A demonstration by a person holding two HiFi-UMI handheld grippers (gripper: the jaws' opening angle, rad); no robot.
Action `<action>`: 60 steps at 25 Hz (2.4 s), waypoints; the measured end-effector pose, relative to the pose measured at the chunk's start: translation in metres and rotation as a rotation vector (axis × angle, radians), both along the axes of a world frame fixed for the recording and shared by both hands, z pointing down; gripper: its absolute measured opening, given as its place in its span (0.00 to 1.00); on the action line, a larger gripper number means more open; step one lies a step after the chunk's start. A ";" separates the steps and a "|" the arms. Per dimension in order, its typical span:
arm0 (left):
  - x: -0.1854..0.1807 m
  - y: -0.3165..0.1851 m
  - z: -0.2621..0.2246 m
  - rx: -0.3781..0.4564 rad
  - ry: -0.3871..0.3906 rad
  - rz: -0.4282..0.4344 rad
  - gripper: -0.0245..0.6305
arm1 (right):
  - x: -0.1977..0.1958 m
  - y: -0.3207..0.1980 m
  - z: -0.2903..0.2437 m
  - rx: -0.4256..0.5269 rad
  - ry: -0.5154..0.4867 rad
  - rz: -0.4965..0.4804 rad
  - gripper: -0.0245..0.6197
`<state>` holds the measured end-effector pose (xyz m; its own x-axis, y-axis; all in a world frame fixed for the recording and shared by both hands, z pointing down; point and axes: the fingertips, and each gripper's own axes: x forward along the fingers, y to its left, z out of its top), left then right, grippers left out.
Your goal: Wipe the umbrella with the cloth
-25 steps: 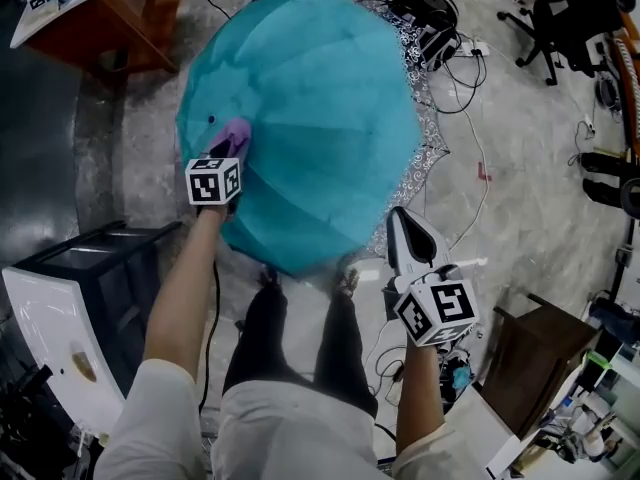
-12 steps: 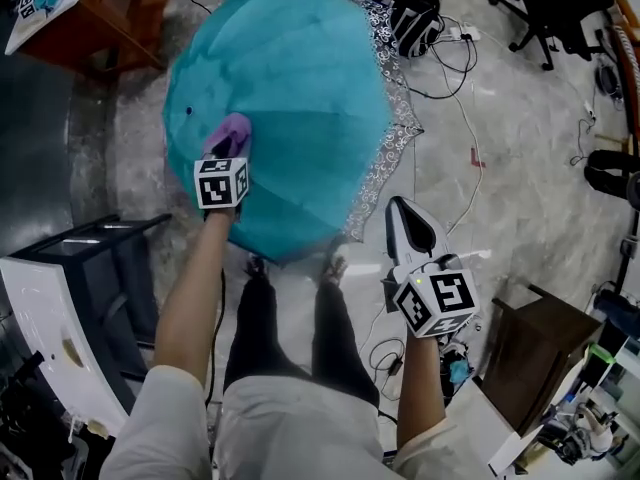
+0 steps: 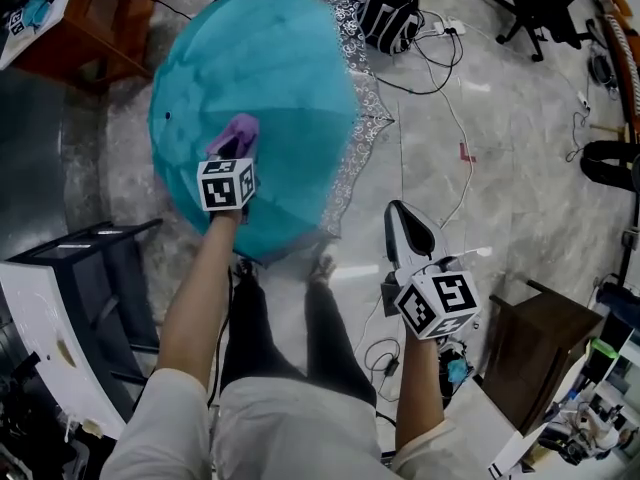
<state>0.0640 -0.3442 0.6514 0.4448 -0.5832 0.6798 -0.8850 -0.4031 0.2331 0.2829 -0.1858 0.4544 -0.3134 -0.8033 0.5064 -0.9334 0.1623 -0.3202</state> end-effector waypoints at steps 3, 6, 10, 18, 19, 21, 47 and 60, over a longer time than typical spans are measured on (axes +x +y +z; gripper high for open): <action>0.027 0.001 -0.005 0.006 0.018 0.019 0.22 | 0.016 0.002 -0.001 0.002 0.002 0.007 0.04; 0.052 0.002 -0.006 0.009 0.029 0.028 0.22 | 0.033 0.006 -0.002 0.004 -0.003 0.015 0.04; 0.085 0.004 -0.007 0.015 0.046 0.034 0.22 | 0.058 0.012 0.001 -0.003 0.000 0.020 0.04; 0.159 0.012 -0.009 0.013 0.073 0.087 0.22 | 0.105 0.023 0.004 -0.014 0.016 0.038 0.05; 0.168 0.014 -0.008 0.010 0.077 0.096 0.22 | 0.110 0.024 0.003 -0.014 0.018 0.041 0.04; 0.185 0.018 -0.007 0.003 0.086 0.119 0.22 | 0.119 0.026 0.003 -0.013 0.025 0.048 0.04; 0.107 0.056 -0.075 0.039 0.318 0.148 0.23 | 0.012 0.006 0.008 -0.026 0.025 -0.044 0.05; -0.204 -0.020 -0.044 0.062 0.142 -0.107 0.23 | -0.187 -0.049 0.039 -0.051 0.041 -0.184 0.04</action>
<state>-0.1400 -0.3643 0.6075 0.4668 -0.6715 0.5755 -0.8835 -0.3257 0.3366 0.0954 -0.2347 0.4934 -0.4314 -0.7071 0.5602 -0.9016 0.3162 -0.2951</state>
